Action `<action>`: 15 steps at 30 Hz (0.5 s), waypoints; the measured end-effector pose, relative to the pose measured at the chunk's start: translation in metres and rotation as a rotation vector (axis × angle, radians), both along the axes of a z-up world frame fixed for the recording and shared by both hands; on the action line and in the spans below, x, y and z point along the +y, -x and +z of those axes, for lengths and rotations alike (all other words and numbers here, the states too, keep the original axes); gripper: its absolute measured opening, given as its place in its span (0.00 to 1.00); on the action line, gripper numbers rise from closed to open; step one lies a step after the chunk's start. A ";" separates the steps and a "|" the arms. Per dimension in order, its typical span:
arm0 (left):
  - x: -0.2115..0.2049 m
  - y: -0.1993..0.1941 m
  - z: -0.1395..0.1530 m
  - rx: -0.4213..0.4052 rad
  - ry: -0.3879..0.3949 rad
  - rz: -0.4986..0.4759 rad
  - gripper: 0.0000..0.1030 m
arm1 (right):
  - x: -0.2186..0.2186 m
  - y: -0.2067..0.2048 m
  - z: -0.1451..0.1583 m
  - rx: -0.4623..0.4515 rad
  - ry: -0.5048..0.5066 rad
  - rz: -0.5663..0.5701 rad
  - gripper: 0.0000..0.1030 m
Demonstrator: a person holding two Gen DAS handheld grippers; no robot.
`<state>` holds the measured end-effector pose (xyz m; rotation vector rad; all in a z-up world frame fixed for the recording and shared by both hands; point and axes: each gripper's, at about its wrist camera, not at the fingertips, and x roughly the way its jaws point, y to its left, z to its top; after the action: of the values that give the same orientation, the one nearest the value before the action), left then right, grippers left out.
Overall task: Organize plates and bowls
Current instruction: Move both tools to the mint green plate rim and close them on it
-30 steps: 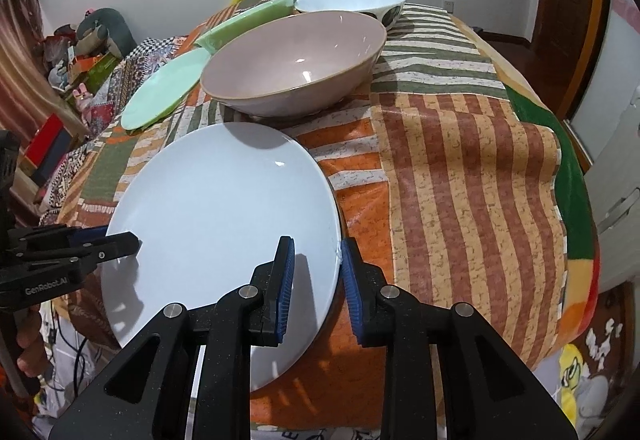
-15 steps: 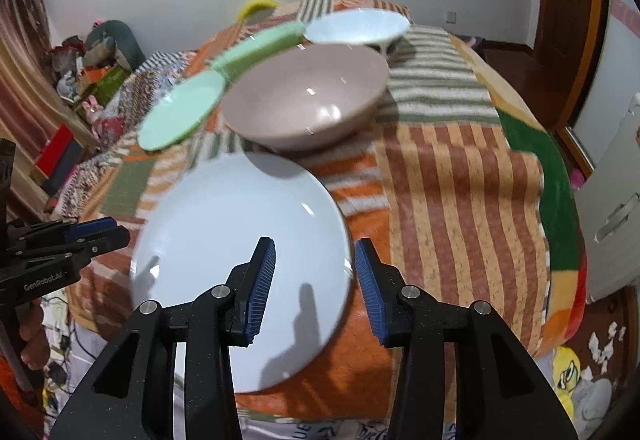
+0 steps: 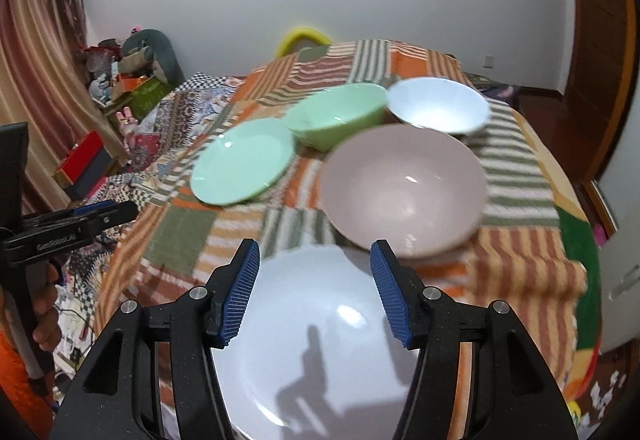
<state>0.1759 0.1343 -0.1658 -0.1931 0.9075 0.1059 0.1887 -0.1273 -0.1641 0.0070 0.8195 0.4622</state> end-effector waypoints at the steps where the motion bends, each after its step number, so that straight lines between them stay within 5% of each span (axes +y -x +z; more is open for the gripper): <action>1: 0.007 -0.005 -0.002 0.007 -0.006 0.012 0.58 | 0.007 -0.004 0.000 -0.004 0.004 0.004 0.53; 15: 0.063 -0.085 -0.054 0.085 -0.036 0.038 0.58 | 0.079 -0.075 -0.031 0.109 -0.002 0.047 0.53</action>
<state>0.2610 0.1973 -0.2200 -0.1736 0.9866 0.1660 0.2635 -0.0484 -0.1954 0.0146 0.9274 0.5105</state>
